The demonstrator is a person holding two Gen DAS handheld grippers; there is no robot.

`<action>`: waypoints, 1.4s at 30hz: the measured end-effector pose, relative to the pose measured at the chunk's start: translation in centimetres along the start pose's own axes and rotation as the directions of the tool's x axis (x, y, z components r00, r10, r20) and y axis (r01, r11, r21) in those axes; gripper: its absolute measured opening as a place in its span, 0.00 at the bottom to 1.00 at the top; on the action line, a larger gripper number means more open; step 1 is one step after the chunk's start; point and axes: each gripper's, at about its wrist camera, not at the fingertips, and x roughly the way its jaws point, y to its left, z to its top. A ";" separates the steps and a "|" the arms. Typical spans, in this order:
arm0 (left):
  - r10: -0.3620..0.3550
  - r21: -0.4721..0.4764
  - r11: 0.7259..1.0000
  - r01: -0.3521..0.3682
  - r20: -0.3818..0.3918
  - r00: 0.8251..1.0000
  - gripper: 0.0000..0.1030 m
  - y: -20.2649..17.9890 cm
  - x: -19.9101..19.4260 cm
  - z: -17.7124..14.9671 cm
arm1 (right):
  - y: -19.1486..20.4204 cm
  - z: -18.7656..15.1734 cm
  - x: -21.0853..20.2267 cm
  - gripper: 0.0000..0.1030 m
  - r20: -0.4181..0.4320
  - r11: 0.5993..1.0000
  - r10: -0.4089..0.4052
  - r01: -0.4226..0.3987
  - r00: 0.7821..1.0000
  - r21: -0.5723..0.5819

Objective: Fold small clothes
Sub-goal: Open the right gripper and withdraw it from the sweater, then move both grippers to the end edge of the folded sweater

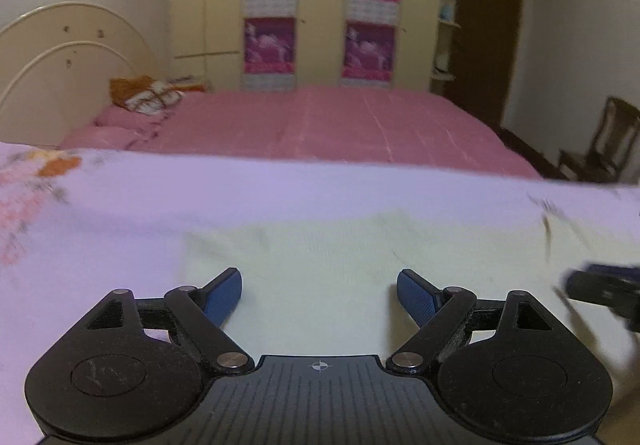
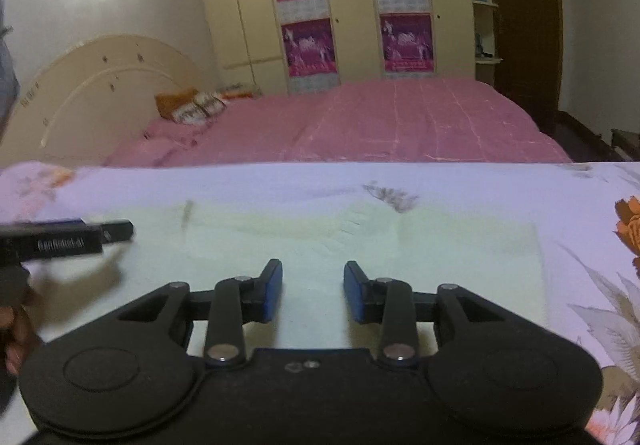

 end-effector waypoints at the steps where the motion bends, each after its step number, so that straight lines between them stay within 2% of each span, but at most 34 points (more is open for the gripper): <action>1: 0.011 0.018 1.000 -0.011 -0.004 1.000 0.82 -0.2 0.1 -0.1 | 0.5 -0.2 0.3 0.34 -0.011 1.000 0.013 -0.013 1.000 -0.017; 4: 0.017 -0.031 0.999 -0.018 -0.015 1.000 0.82 1.5 -0.5 0.1 | 1.2 -1.0 0.7 0.33 -0.033 0.994 -0.033 0.029 0.999 -0.104; 7: 0.085 -0.043 0.995 -0.085 -0.010 0.996 0.82 3.4 -2.6 -0.5 | -1.8 -0.8 -0.5 0.33 -0.024 0.990 -0.140 0.139 0.990 -0.023; 8: 0.085 -0.028 0.996 -0.085 0.005 0.996 0.82 3.2 -3.5 -0.6 | -2.7 -0.7 -0.9 0.33 -0.023 0.988 -0.158 0.158 0.987 0.000; 10: 0.045 0.006 0.999 -0.045 0.046 0.998 0.82 1.4 -5.2 -1.1 | -4.1 -0.8 -2.8 0.34 0.002 0.989 -0.129 0.129 0.992 0.078; 11: 0.000 0.020 1.000 -0.001 0.063 0.998 0.82 0.1 -6.0 -1.4 | -4.0 -1.0 -3.7 0.35 0.022 0.989 -0.112 0.110 0.993 0.095; 12: -0.051 0.033 0.998 0.050 0.059 0.997 0.82 -1.2 -6.3 -1.9 | -3.5 -1.3 -4.3 0.35 0.036 0.991 -0.103 0.100 0.994 0.091; 14: -0.090 0.059 0.994 0.088 0.020 0.996 0.82 -3.0 -6.3 -3.2 | -1.7 -2.1 -5.0 0.35 0.041 0.997 -0.070 0.068 0.997 0.048; 16: -0.068 0.094 0.993 0.069 -0.010 0.998 0.82 -3.7 -6.0 -4.7 | -0.5 -3.2 -5.1 0.37 0.013 0.998 -0.057 0.057 0.998 0.005; 18: -0.073 0.064 0.995 0.073 -0.010 0.997 0.82 -2.8 -6.8 -5.1 | -0.9 -4.3 -5.1 0.38 -0.019 0.993 -0.113 0.113 0.993 -0.029; 23: -0.048 0.090 0.995 0.051 -0.026 0.998 0.82 -1.7 -7.5 -5.2 | -4.2 -4.6 -6.9 0.35 -0.026 0.985 -0.163 0.164 0.986 0.047; 27: -0.023 0.098 0.995 0.028 -0.048 0.999 0.82 -2.4 -8.2 -4.8 | -2.8 -4.6 -6.5 0.38 -0.042 0.983 -0.186 0.185 0.982 -0.019; 31: -0.009 0.104 0.994 0.015 -0.052 0.999 0.82 -3.0 -9.7 -4.1 | -2.3 -4.4 -8.1 0.42 -0.031 0.986 -0.166 0.167 0.986 0.020; 36: -0.016 0.107 0.994 0.022 -0.057 0.998 0.82 -2.7 -12.4 -5.0 | -2.5 -4.4 -10.9 0.42 -0.015 0.991 -0.127 0.127 0.992 0.039; 42: -0.037 0.117 0.992 0.046 -0.072 0.997 0.82 -1.9 -16.5 -6.8 | -2.8 -5.2 -14.6 0.42 -0.009 0.990 -0.120 0.120 0.993 0.078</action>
